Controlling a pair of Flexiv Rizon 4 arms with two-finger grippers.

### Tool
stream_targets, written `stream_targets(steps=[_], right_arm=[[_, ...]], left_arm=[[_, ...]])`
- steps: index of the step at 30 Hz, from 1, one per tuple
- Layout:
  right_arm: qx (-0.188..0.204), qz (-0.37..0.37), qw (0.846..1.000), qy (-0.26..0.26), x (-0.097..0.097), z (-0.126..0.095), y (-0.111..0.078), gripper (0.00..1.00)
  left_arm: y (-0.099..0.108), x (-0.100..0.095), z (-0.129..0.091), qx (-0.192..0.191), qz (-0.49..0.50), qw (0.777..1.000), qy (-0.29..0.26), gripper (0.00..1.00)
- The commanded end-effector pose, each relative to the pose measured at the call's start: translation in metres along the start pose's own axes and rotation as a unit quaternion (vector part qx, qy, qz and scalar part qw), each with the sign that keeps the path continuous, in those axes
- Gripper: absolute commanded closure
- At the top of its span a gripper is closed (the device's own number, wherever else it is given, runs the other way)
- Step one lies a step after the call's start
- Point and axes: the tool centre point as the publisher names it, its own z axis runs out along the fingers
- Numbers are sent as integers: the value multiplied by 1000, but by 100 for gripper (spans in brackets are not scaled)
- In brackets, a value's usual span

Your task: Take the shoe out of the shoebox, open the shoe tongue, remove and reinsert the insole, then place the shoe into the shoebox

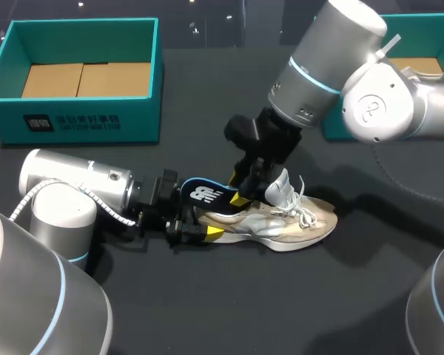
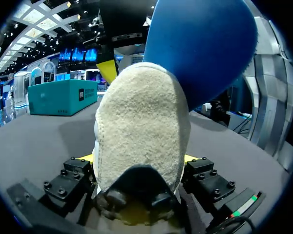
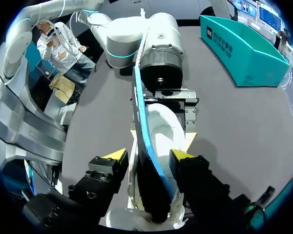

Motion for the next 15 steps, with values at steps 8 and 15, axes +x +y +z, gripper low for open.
stream_targets(steps=[8, 15], right_arm=[[-11, 4, 1000, 1, 7, 7, 13, 54], [-23, 4, 1000, 4, 6, 15, 18, 59]], left_arm=[[4, 1, 3, -1, 0, 1000, -1, 100], [4, 1, 3, -1, 0, 1000, -1, 100]])
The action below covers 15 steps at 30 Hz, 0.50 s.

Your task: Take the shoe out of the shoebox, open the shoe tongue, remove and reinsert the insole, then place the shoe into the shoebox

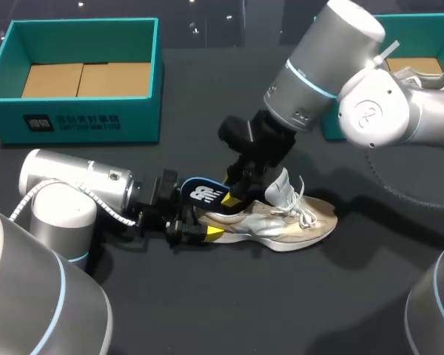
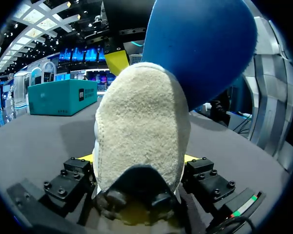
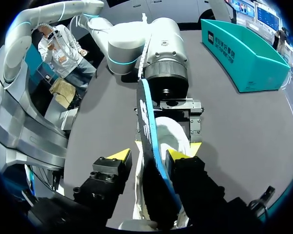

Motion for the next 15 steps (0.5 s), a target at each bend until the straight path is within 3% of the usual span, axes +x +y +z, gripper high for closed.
stream_targets(steps=[1, 5, 11, 14, 15], right_arm=[[-5, 1, 1000, 1, -2, 11, 2, 60], [-11, 3, 1000, 2, -1, 16, 4, 71], [-13, 4, 1000, 5, -1, 24, 6, 78], [-13, 5, 1000, 6, 0, 26, 7, 98], [-13, 5, 1000, 6, 1, 26, 7, 100]], left_arm=[[4, 1, 3, -1, 0, 1000, -1, 100], [4, 1, 3, -1, 0, 1000, -1, 100], [4, 1, 3, -1, 0, 1000, -1, 100], [4, 1, 3, -1, 0, 1000, -1, 100], [4, 1, 3, -1, 0, 1000, -1, 100]])
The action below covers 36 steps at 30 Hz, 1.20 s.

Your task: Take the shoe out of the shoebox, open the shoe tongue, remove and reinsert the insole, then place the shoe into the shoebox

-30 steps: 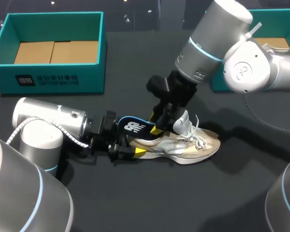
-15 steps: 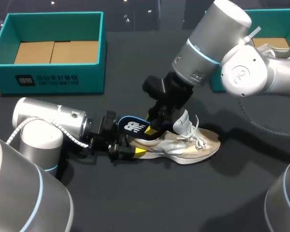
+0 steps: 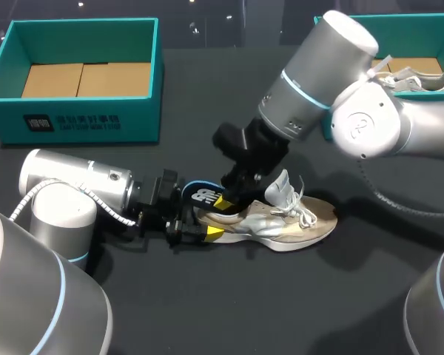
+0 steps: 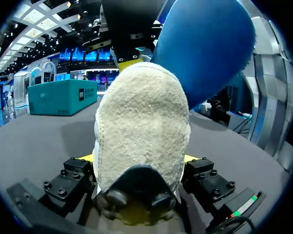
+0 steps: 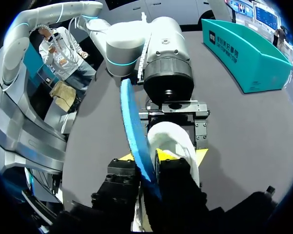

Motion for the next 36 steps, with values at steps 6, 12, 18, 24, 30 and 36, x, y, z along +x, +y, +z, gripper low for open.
stream_targets(steps=[6, 12, 18, 24, 30, 36], right_arm=[[4, -7, 1000, -12, 5, -2, 5, 100], [-14, -70, 997, -28, 17, -19, 29, 100], [-14, -70, 997, -28, 17, -19, 29, 100], [-14, -70, 997, -28, 17, -19, 29, 100], [-101, -115, 987, -38, 31, -57, 66, 100], [-217, -65, 974, -20, 46, -110, 80, 100]], left_arm=[[4, 1, 3, -1, 0, 1000, -1, 100], [4, 1, 3, -1, 0, 1000, -1, 100], [4, 1, 3, -1, 0, 1000, -1, 100], [4, 1, 3, -1, 0, 1000, -1, 100], [4, 1, 3, -1, 0, 1000, -1, 100], [4, 1, 3, -1, 0, 1000, -1, 100]])
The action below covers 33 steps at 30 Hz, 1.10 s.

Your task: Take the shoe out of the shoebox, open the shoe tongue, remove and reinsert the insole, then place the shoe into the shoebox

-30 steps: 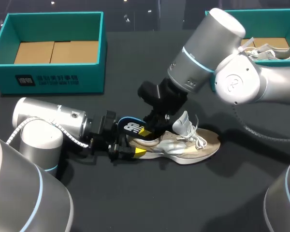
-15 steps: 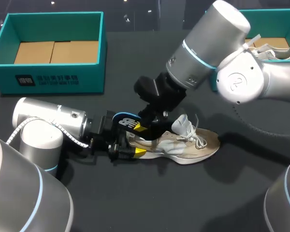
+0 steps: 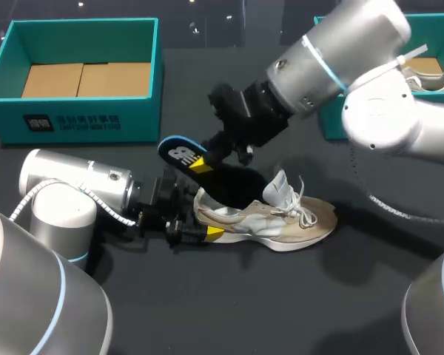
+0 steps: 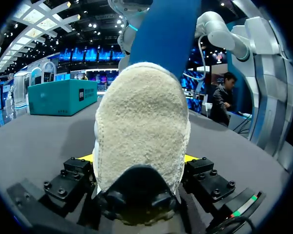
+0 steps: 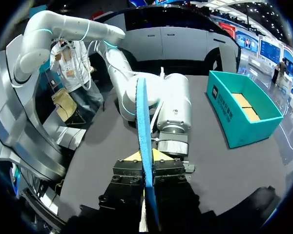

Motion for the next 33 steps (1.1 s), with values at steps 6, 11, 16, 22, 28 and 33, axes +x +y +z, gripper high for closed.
stream_targets(steps=[6, 11, 16, 22, 28, 33], right_arm=[[-80, 17, 997, -7, 16, -44, -1, 100], [-80, 17, 997, -7, 16, -44, -1, 100], [-113, 54, 992, -29, 34, -83, 14, 100], [-179, 90, 980, 1, 51, -119, 14, 100], [-179, 90, 980, 1, 51, -119, 14, 100], [-191, 101, 976, 2, 52, -122, 14, 100]], left_arm=[[4, 1, 3, -1, 0, 1000, -1, 100], [4, 1, 3, -1, 0, 1000, -1, 100], [4, 1, 3, -1, 0, 1000, -1, 100], [4, 1, 3, -1, 0, 1000, -1, 100], [4, 1, 3, -1, 0, 1000, -1, 100], [4, 1, 3, -1, 0, 1000, -1, 100]])
